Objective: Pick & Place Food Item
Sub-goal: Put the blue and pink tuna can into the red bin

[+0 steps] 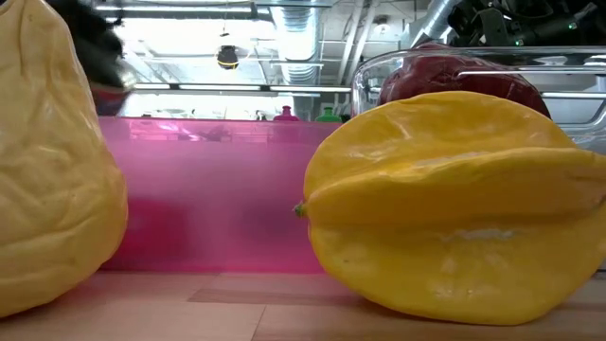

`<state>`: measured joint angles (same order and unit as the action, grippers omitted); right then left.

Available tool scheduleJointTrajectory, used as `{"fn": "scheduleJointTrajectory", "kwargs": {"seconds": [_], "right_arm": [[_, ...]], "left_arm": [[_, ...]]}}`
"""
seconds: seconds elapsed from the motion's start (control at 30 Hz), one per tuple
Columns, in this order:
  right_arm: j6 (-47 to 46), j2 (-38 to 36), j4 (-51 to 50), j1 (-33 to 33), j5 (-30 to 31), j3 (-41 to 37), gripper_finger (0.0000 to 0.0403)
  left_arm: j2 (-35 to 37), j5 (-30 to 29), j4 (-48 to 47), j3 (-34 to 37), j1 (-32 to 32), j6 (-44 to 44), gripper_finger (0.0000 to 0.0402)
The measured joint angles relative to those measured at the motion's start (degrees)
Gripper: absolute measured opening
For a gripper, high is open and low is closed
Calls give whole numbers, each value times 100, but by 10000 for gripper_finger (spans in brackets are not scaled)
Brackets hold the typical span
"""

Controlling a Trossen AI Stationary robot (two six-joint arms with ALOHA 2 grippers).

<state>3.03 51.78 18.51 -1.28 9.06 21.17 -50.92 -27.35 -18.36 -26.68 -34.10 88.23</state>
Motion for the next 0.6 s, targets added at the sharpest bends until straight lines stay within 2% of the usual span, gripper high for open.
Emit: {"fn": "scheduleJointTrajectory", "kwargs": {"seconds": [0.13, 0.33, 0.6], "right_arm": [[0, 0, 19, 0, 1, 0, 0], [0, 1, 32, 0, 0, 0, 0], [14, 0, 44, 0, 2, 0, 0]], "left_arm": [[-32, -540, 880, -4, 418, -1116, 165], [-465, -516, 2307, -9, 1137, -2518, 156], [-1602, -19, 3955, -11, 1830, -2804, 165]]}}
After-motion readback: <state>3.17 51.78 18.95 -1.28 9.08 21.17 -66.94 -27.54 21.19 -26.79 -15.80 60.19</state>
